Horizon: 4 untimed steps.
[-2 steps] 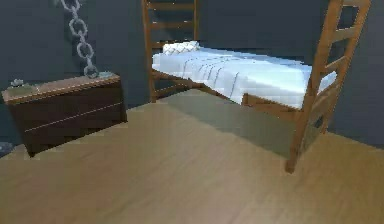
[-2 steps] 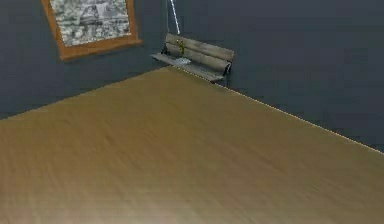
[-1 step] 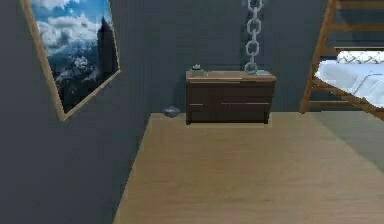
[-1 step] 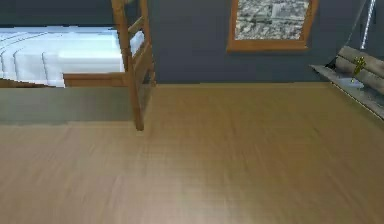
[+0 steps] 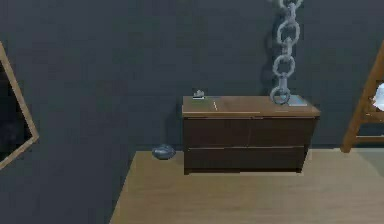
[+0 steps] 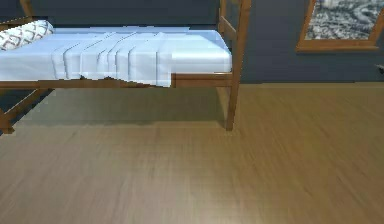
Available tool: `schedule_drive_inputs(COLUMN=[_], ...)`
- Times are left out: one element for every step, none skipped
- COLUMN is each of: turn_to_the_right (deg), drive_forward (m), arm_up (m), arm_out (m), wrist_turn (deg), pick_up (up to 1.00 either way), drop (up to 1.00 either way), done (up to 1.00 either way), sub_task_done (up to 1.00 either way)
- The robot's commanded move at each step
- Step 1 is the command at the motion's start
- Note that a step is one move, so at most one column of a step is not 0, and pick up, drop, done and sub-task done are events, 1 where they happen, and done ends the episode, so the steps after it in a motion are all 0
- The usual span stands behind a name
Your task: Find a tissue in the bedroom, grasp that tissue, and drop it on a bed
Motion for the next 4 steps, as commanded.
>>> schedule_drive_inputs(turn_to_the_right=[0.0, -45.0, -36.0, 45.0], drive_forward=[0.75, 0.00, 0.00, 0.00], arm_up=[0.00, 0.00, 0.00, 0.00], arm_out=[0.00, 0.00, 0.00, 0.00], wrist_turn=[0.0, 0.0, 0.0, 0.0], pick_up=[0.00, 0.00, 0.00, 0.00], drop=[0.00, 0.00, 0.00, 0.00], done=[0.00, 0.00, 0.00, 0.00], sub_task_done=[0.00, 0.00, 0.00, 0.00])
